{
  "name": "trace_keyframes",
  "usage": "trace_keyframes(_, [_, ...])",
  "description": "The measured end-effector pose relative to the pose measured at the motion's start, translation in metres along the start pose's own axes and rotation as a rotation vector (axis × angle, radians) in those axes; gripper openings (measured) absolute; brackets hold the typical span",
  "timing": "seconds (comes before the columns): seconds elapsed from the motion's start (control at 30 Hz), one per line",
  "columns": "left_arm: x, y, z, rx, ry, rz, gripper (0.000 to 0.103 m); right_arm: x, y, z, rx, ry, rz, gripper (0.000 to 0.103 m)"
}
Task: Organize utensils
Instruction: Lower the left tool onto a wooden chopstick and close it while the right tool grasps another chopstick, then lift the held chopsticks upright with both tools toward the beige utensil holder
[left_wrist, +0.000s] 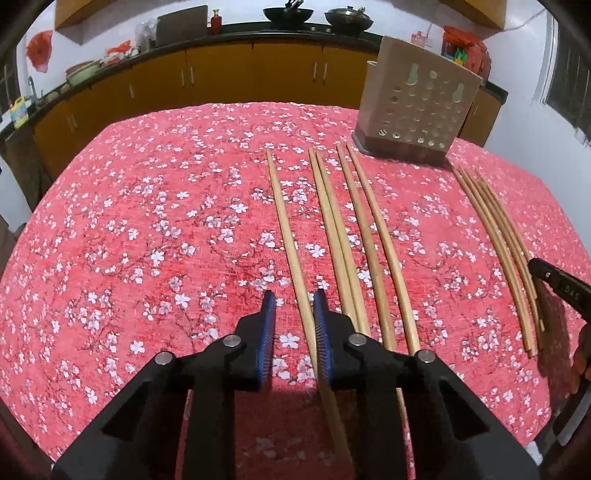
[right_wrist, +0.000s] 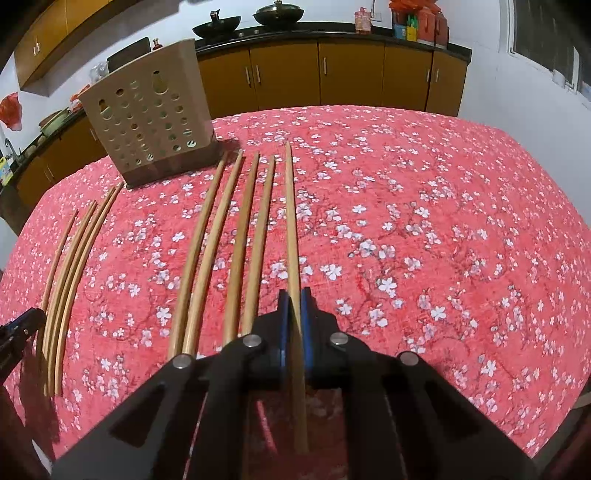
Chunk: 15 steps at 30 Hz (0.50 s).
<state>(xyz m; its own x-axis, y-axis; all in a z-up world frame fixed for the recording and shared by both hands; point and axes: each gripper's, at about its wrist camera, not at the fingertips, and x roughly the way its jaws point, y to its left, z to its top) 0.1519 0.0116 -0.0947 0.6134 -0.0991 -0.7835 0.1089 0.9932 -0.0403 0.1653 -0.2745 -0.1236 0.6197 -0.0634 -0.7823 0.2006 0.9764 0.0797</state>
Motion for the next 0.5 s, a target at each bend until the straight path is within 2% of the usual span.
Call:
trace_keyframes(0.1, [0.007, 0.001, 0.006, 0.012, -0.002, 0.028, 0.009, 0.001, 0.000, 0.000, -0.004, 0.000, -0.001, 0.008])
trace_keyframes(0.33, [0.026, 0.017, 0.030, -0.004, -0.005, 0.064, 0.008, 0.011, -0.003, 0.014, 0.013, 0.000, 0.002, 0.008])
trace_keyframes(0.5, [0.031, 0.023, 0.037, -0.004, -0.017, 0.046, 0.008, 0.019, -0.010, 0.022, 0.033, -0.028, 0.002, 0.008])
